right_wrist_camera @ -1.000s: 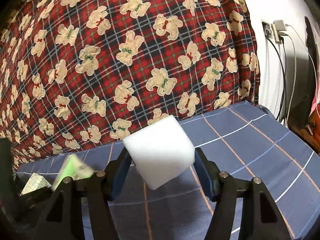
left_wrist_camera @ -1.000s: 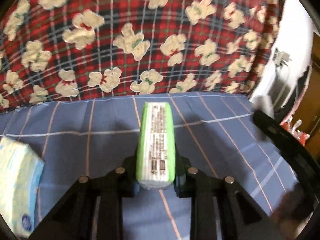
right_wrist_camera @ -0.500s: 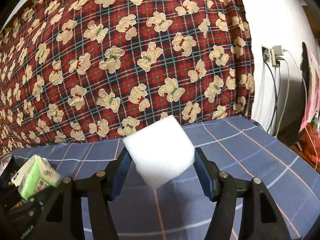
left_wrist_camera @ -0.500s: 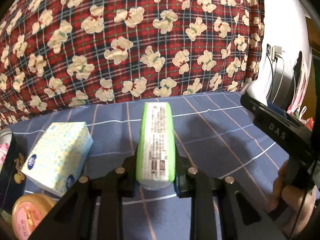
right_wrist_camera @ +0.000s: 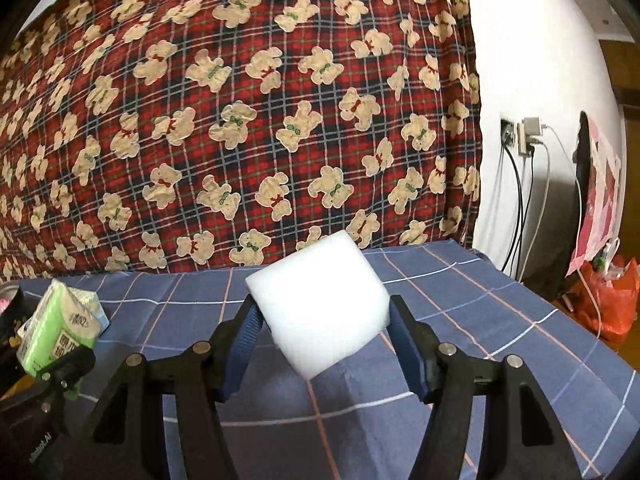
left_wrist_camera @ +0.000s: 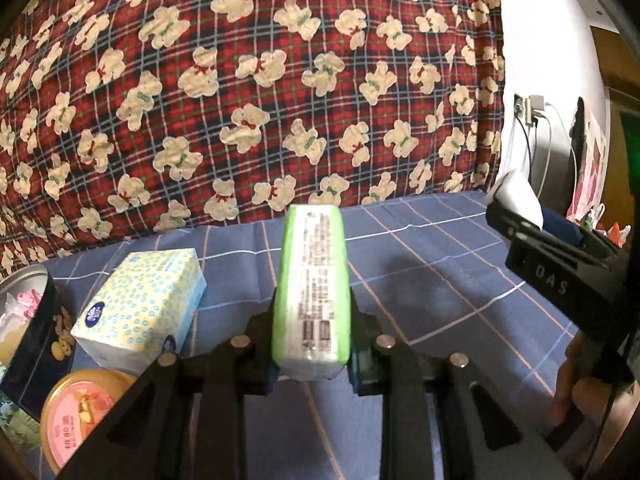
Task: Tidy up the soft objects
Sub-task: 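Carry the green pack with the left tool while the right tool carries the sponge to the tin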
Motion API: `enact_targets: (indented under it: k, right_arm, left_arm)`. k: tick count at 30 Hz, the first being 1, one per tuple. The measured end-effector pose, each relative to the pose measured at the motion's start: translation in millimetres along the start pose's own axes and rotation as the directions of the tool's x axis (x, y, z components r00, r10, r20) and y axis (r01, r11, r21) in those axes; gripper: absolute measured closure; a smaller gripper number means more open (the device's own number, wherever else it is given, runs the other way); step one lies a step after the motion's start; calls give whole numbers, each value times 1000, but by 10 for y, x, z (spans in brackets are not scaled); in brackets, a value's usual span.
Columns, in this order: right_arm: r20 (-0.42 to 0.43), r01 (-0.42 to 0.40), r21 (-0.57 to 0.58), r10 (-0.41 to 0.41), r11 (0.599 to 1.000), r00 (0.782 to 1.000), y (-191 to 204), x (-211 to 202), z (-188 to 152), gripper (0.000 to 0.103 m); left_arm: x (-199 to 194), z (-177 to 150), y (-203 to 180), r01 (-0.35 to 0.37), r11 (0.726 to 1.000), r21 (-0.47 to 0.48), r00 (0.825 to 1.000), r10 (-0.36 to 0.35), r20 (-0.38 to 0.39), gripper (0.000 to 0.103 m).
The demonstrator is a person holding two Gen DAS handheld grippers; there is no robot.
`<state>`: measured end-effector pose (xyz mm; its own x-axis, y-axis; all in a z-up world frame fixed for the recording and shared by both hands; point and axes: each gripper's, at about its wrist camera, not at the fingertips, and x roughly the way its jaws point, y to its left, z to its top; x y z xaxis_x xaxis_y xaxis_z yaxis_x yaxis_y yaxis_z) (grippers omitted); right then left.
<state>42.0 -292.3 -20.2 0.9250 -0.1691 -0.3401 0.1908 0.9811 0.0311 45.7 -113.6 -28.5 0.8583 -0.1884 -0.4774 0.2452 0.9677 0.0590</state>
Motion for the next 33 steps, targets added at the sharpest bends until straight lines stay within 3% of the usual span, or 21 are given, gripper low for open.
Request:
enact_targets:
  k: [16,33]
  right_arm:
    - [56,21,-5,-21,1000,998,136,-358,-78,38]
    - [55,-80,-29,82,996,995,623,-644,-193,38]
  left_arm:
    - [-330,-153,207,-5,1000,-24,1000,6,24,79]
    - [-645,-286,455,-14,1000,-21,999,15,44,79]
